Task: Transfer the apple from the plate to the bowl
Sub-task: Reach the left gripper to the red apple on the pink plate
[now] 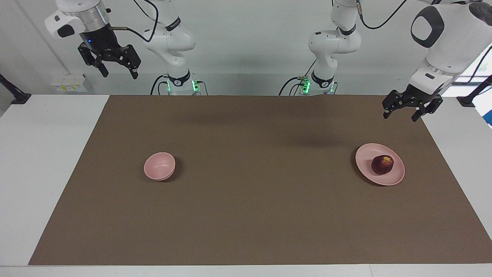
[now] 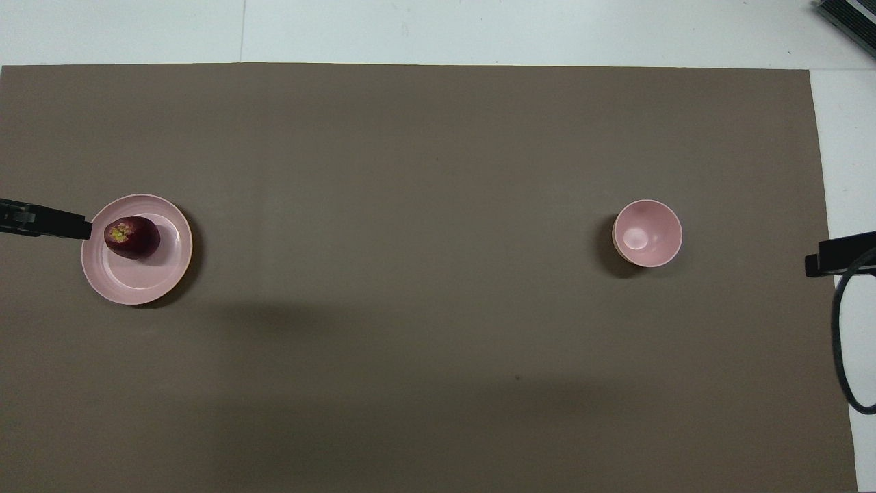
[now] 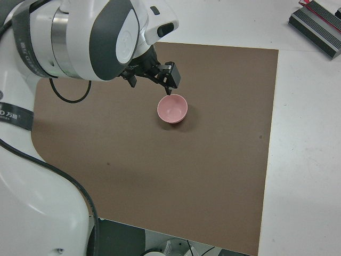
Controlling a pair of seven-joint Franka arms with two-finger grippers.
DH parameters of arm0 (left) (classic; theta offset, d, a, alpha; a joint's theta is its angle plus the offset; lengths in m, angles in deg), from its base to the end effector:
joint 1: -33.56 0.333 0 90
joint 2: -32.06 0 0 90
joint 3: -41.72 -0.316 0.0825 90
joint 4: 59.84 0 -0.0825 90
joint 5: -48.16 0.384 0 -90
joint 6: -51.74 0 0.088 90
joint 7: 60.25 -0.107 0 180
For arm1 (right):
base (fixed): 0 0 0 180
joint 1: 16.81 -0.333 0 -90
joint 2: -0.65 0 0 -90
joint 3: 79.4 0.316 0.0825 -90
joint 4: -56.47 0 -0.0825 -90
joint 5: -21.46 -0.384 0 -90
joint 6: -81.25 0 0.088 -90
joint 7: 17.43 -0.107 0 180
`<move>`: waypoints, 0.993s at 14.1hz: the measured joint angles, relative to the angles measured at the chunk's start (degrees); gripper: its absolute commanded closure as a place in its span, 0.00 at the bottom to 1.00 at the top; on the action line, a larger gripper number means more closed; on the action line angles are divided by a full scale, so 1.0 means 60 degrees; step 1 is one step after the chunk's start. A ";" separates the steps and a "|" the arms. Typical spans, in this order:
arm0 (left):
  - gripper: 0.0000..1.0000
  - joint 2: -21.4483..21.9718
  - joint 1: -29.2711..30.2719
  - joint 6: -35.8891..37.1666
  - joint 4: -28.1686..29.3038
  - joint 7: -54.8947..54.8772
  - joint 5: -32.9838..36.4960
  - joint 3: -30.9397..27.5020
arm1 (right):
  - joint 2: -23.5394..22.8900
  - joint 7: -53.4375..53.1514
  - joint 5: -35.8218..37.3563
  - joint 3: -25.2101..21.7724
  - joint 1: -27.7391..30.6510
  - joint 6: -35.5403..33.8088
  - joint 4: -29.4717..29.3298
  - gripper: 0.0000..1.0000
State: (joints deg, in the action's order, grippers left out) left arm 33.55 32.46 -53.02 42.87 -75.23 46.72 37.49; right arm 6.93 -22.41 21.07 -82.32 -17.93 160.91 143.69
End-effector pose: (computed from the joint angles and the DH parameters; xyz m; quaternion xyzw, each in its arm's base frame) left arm 0.5607 0.0290 0.5559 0.9944 -0.1003 0.0325 0.0082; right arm 0.4990 -0.0167 0.6891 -0.9982 0.0584 0.0114 0.0058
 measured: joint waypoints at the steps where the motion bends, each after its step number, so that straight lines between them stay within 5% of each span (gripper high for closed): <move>1: 0.00 -0.0018 0.0096 -0.0486 0.0370 -0.0215 0.0000 -0.0005 | 0.0000 0.0000 0.0000 0.0000 0.0000 0.0000 0.0000 0.00; 14: 0.00 -0.1613 0.0878 -0.4848 0.2867 -0.1642 0.0000 0.0040 | 0.0000 0.0000 0.0000 0.0000 0.0000 0.0000 0.0000 0.00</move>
State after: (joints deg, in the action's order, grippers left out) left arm 23.87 37.73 -82.11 60.07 -85.09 46.72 37.73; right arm 6.93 -22.41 21.07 -82.32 -17.93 160.91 143.69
